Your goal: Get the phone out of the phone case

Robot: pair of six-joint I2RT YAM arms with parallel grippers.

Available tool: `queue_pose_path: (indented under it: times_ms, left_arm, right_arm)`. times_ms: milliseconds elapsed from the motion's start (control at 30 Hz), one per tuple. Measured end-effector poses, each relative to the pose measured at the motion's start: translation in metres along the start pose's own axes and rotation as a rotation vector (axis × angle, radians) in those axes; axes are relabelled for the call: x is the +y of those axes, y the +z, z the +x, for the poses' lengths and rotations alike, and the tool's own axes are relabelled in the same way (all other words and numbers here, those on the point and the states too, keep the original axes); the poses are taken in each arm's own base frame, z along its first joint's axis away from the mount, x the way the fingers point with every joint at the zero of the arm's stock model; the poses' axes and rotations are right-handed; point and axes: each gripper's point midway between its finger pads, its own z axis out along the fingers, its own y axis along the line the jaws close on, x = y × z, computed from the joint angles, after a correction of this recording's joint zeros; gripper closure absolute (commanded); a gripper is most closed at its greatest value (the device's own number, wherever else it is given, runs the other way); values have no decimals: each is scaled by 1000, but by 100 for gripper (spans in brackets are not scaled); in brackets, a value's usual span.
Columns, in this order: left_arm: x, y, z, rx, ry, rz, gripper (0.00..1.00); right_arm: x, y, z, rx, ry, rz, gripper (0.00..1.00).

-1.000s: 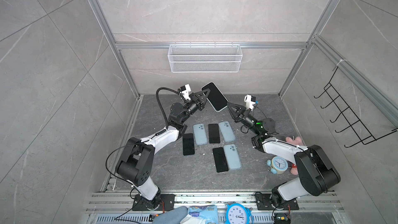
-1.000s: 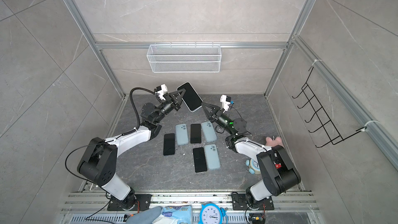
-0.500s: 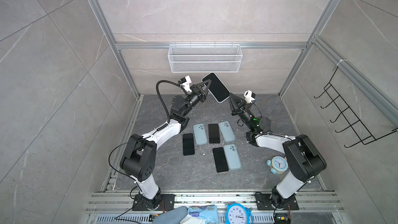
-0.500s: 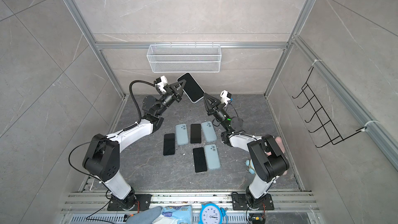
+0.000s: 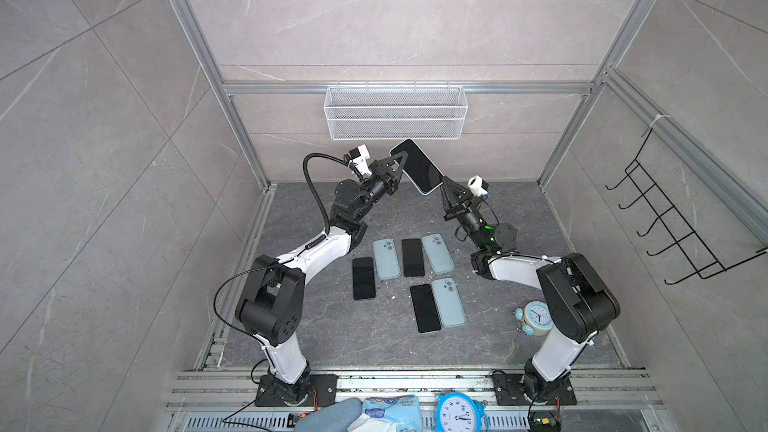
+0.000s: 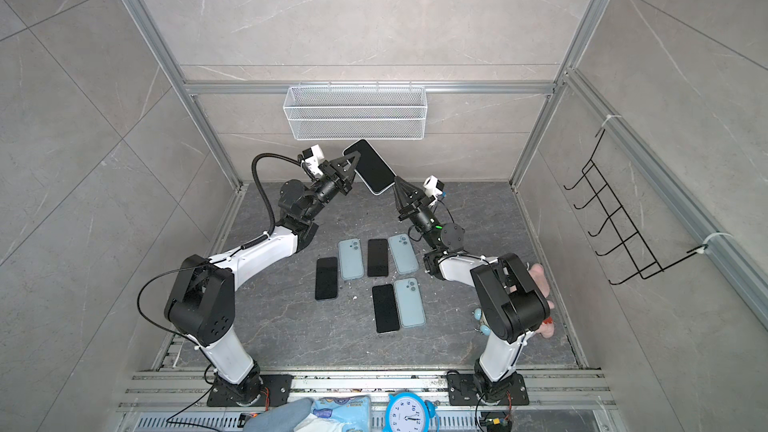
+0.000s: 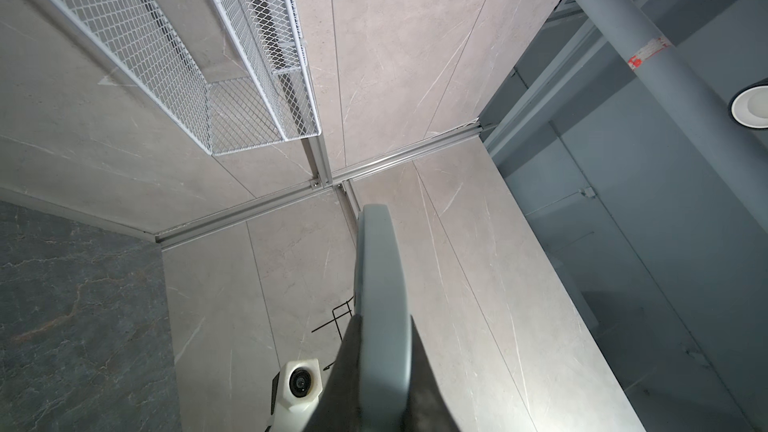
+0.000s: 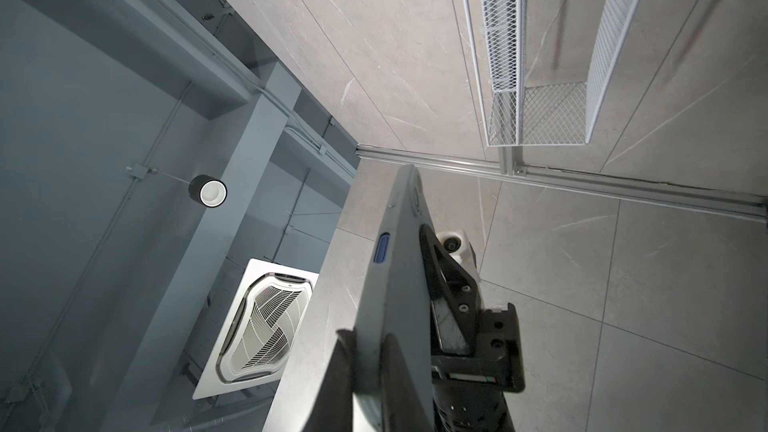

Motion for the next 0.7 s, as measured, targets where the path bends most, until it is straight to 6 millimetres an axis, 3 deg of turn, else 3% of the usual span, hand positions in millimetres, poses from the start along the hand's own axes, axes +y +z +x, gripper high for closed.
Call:
queue_pose_path:
  times_ms: [400,700]
  left_arm:
    - [11,0,-4,-23,10,-45,100]
    - [10,0,-4,-22,31,-42,100]
  right_arm:
    - [-13,0,-7,-17,43,19,89]
    - [-14,0,-7,-20,76,19,79]
